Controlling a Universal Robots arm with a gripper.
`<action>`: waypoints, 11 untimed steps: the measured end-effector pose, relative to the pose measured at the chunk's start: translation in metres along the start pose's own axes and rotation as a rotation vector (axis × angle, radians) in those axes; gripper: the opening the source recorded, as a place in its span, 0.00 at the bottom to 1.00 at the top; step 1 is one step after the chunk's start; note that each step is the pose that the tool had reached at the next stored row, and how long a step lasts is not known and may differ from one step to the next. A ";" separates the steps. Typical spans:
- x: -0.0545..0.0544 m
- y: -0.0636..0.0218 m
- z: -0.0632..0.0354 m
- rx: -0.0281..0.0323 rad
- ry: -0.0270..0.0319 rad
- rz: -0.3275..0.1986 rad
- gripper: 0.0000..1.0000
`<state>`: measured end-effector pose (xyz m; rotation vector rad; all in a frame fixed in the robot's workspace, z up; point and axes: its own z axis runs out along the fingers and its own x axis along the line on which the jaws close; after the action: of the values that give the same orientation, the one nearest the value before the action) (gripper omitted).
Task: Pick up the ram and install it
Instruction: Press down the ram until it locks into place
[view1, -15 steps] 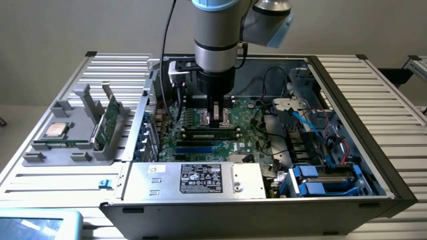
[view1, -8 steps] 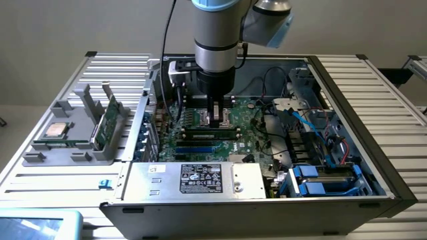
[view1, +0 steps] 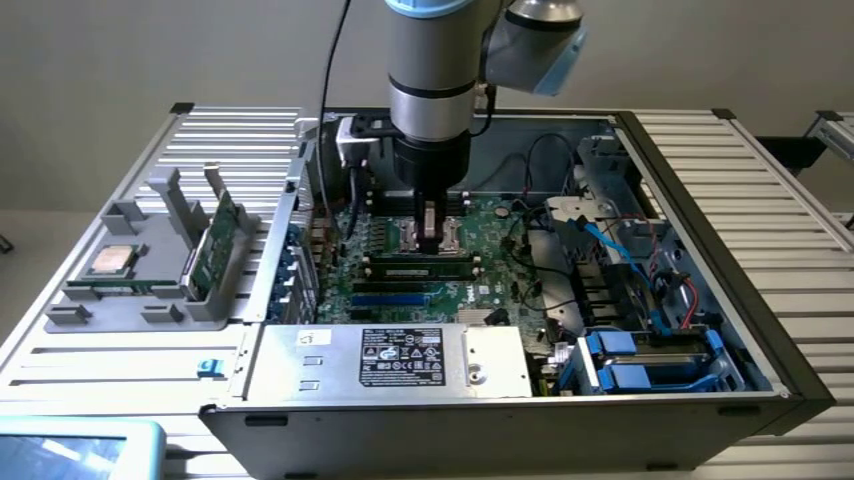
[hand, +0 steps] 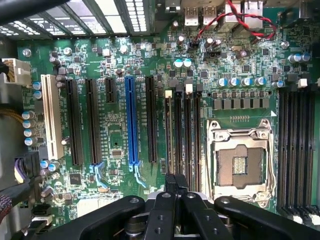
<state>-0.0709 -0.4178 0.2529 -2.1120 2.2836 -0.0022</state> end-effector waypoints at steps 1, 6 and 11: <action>0.000 0.0000 -0.0005 0.0003 0.0002 0.014 0.09; 0.000 -0.0001 -0.0024 0.0019 0.0014 0.081 0.09; 0.000 0.0000 -0.0028 0.0034 0.0034 0.154 0.09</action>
<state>-0.0709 -0.4178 0.2557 -1.9305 2.4392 -0.0059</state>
